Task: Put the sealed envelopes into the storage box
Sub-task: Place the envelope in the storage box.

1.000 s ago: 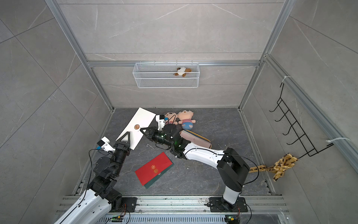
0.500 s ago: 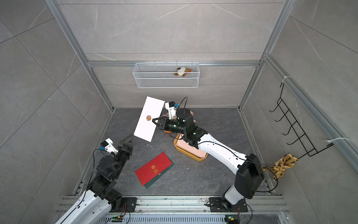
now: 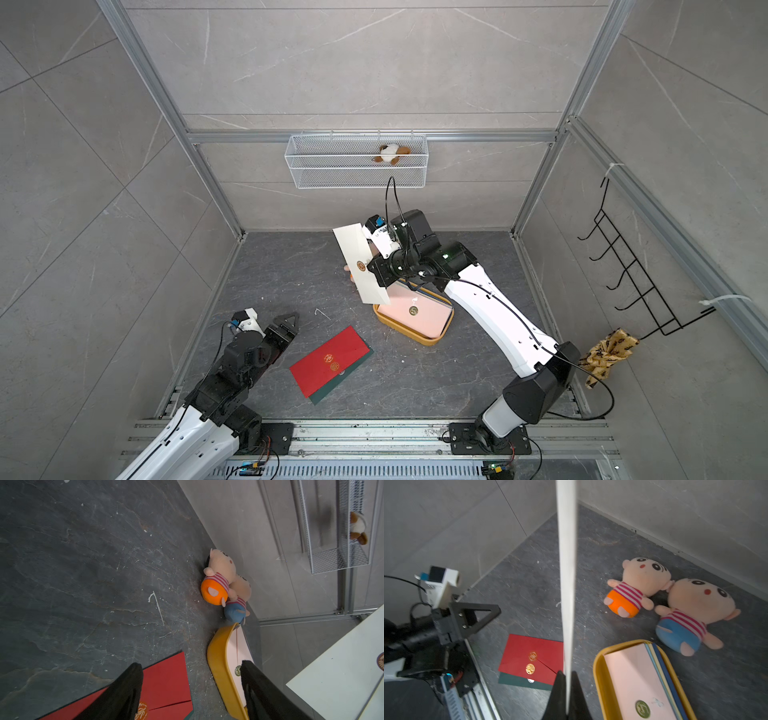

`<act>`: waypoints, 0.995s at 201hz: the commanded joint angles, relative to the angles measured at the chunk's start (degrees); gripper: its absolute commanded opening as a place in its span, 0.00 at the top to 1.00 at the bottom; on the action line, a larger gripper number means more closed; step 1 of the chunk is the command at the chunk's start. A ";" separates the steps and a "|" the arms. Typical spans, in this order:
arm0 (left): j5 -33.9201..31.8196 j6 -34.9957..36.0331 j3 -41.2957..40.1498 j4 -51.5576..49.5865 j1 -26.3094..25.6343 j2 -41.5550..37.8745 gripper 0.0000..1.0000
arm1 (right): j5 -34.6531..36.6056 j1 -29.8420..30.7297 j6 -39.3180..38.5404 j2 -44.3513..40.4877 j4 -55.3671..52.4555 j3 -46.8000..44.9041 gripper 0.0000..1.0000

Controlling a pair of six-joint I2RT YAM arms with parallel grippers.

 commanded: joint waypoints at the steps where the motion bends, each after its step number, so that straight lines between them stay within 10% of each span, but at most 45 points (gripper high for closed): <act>1: 0.30 1.59 0.20 -4.66 -0.18 -0.12 0.21 | 6.65 -0.65 -14.20 3.30 -15.27 2.78 1.00; 200: -0.90 4.58 2.57 -9.89 -0.19 0.15 0.22 | 17.82 -5.27 -26.59 20.97 -27.65 5.02 1.00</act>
